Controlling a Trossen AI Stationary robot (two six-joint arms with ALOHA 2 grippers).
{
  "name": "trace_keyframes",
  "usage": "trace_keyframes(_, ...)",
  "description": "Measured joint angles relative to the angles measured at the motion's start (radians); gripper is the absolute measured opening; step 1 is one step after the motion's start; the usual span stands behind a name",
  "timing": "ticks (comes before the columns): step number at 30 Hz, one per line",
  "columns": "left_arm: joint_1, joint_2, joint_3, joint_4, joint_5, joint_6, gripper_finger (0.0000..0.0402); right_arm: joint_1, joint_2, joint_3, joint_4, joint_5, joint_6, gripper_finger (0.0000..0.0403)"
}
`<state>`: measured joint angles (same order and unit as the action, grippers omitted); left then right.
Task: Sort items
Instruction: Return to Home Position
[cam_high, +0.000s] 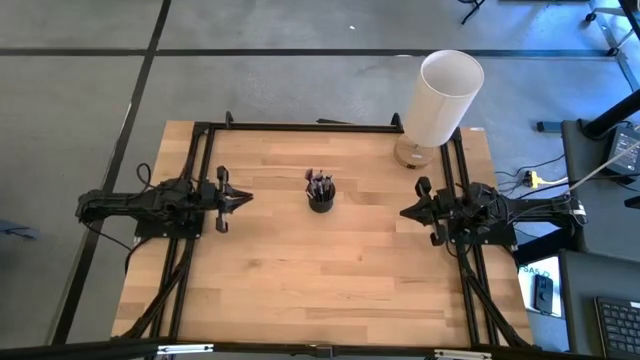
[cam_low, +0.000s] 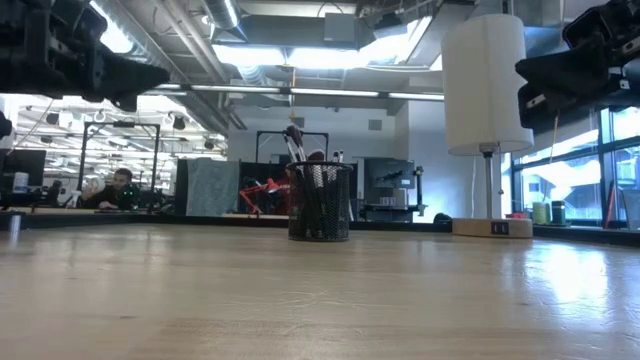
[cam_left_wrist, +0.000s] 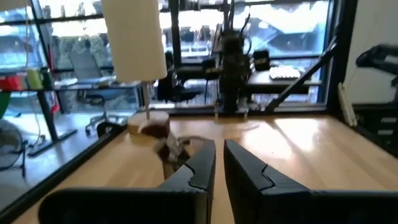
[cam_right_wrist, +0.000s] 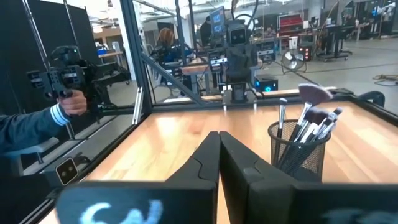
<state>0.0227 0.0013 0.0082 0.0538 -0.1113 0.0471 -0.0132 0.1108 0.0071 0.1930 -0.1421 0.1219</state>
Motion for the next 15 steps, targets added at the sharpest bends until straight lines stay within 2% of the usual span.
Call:
trace_keyframes(5, 0.0, 0.0, 0.0, -0.007, -0.029, -0.038, 0.0029, 0.0, 0.0, 0.0, -0.025, 0.0, -0.002, 0.001)
trace_keyframes(10, -0.001, 0.007, 0.0, -0.029, 0.016, -0.071, 0.0029, 0.0, 0.0, 0.0, -0.094, 0.0, 0.005, 0.001)
trace_keyframes(15, -0.001, 0.007, 0.0, -0.028, 0.009, -0.087, 0.0029, 0.001, 0.0, 0.0, 0.025, 0.0, 0.0, 0.001)
